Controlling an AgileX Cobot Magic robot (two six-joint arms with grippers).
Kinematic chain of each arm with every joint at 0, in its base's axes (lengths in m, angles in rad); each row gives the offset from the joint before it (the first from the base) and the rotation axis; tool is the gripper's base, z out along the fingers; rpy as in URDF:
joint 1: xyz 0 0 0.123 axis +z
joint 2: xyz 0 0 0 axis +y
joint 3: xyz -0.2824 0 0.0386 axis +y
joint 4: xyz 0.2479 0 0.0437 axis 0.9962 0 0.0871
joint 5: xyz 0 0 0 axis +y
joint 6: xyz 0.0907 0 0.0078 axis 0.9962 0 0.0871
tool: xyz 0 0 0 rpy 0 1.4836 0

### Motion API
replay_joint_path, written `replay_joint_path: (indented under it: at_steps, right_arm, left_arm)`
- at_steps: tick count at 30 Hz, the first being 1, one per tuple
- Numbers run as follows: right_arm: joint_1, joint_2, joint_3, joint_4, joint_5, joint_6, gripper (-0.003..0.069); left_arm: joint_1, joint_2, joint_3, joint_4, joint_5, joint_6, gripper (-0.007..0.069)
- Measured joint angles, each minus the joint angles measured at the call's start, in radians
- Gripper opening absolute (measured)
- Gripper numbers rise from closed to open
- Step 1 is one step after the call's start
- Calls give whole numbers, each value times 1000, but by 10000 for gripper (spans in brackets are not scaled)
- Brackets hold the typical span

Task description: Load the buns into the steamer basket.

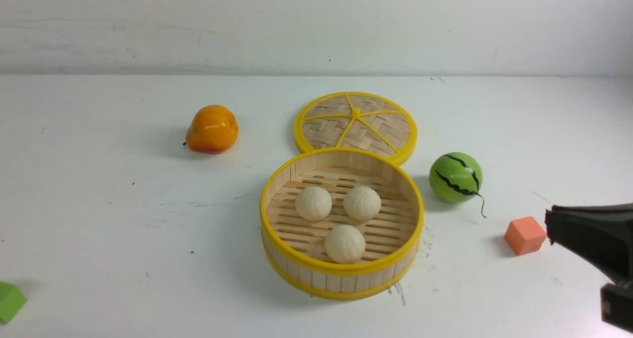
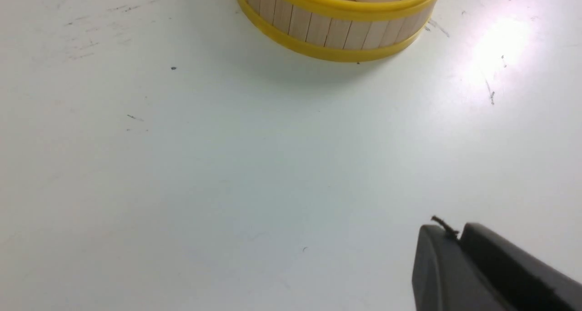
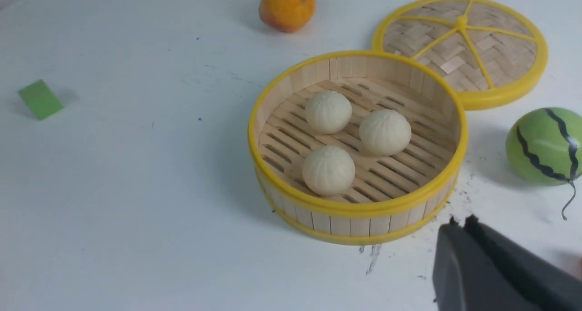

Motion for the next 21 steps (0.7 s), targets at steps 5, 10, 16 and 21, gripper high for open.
replay_joint_path:
  at_steps: [5,10,16,21]
  right_arm:
    - [0,-38,25,-4,-2,0,-18]
    - [0,-44,25,-21,-7,1,-18]
    - [-14,-66,173,-67,-267,23,-18]
    - [-163,-233,413,-18,-417,23,-18]
  left_arm:
    - [0,0,0,0,0,0,57]
    - [0,0,0,0,0,0,57]
    - [0,0,0,0,0,0,66]
    - [0,0,0,0,0,0,71]
